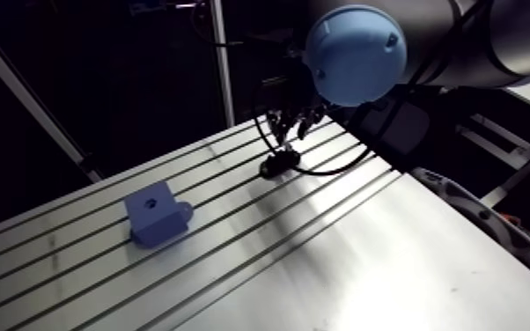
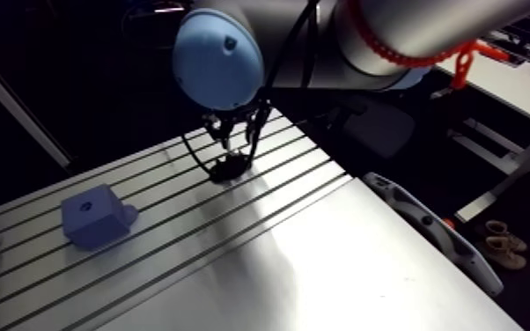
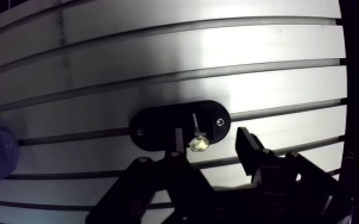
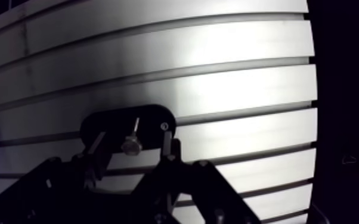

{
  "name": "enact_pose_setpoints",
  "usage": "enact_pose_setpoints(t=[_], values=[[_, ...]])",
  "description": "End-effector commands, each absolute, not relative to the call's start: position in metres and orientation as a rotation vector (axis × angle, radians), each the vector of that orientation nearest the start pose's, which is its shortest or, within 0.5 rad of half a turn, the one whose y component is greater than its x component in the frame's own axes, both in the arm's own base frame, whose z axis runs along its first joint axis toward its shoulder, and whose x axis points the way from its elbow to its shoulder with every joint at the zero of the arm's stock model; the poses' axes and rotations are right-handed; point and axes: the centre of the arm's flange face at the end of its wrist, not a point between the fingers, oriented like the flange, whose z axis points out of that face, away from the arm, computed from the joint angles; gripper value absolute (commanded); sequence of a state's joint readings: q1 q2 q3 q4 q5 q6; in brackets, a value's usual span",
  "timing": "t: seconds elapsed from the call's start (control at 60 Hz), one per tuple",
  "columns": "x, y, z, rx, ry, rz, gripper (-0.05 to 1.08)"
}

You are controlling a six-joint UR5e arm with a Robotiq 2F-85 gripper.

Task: Pick up the M10 bolt and insert it into the hex recess until seated.

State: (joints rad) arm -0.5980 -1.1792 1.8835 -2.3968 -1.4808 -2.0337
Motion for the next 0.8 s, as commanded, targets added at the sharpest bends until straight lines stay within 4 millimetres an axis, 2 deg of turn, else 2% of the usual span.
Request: enact_pose_setpoints(t=[0.017, 0.8], values=[[-0.5517, 0.2008, 0.2127, 0.205, 3.28, -0.035, 0.45], [-0.5518, 0.1943, 0.2054, 0.188, 3.263, -0.038, 0.49]])
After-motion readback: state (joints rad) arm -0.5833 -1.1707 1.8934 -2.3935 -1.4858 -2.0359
